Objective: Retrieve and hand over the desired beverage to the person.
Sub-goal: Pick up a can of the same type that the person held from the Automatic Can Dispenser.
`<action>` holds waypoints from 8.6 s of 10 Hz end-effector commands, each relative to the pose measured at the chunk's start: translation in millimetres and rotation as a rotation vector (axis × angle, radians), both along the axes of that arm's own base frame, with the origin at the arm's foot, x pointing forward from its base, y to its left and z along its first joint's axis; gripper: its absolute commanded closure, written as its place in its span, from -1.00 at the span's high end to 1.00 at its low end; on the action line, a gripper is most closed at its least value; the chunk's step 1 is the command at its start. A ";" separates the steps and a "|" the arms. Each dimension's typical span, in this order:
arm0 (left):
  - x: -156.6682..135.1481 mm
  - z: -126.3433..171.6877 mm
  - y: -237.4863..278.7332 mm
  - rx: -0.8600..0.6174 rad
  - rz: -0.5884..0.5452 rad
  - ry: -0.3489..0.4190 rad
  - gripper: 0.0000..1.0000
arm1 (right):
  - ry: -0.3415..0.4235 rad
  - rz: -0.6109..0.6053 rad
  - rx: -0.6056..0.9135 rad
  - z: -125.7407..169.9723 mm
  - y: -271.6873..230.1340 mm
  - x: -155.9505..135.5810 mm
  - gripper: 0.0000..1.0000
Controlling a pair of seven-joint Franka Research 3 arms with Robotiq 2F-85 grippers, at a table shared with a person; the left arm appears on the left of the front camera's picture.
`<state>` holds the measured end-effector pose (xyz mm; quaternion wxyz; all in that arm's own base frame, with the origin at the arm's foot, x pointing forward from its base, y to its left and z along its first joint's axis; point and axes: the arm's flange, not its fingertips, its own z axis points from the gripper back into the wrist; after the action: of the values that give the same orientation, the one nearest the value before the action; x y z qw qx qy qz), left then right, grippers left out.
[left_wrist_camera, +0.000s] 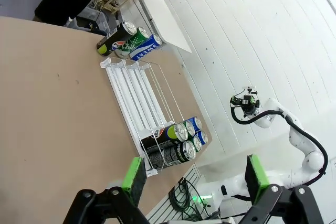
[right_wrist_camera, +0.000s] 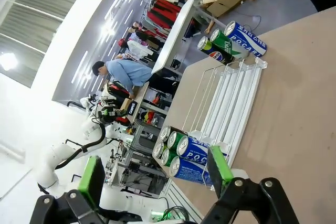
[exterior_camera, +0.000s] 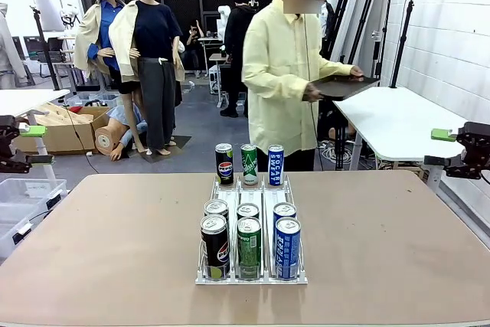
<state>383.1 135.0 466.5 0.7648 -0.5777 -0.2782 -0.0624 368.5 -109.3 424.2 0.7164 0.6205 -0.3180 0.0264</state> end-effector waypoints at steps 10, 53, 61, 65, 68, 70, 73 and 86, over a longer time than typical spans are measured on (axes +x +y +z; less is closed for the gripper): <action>-1.9 0.8 0.3 -0.021 0.001 -0.001 1.00 | 0.000 -0.001 0.017 -1.4 2.5 -2.6 1.00; -1.9 0.8 0.3 -0.021 0.001 -0.001 1.00 | 0.000 -0.001 0.017 -1.4 2.5 -2.6 1.00; -1.9 0.8 0.3 -0.021 0.001 -0.001 1.00 | 0.000 -0.001 0.017 -1.4 2.5 -2.6 1.00; -1.9 0.8 0.3 -0.021 0.001 -0.001 1.00 | 0.000 -0.001 0.017 -1.4 2.5 -2.6 1.00; -1.9 0.8 0.3 -0.021 0.001 -0.001 1.00 | 0.000 -0.001 0.017 -1.4 2.5 -2.6 1.00; -1.9 0.8 0.3 -0.021 0.001 -0.001 1.00 | 0.000 -0.001 0.017 -1.4 2.5 -2.6 1.00; -1.9 0.8 0.3 -0.021 0.001 -0.001 1.00 | 0.000 -0.001 0.017 -1.4 2.5 -2.6 1.00; -1.9 0.8 0.3 -0.021 0.001 -0.001 1.00 | 0.000 -0.001 0.017 -1.4 2.5 -2.6 1.00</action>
<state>382.9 134.8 466.6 0.7643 -0.5786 -0.2777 -0.0631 368.2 -109.4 424.4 0.7165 0.6204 -0.3178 0.0267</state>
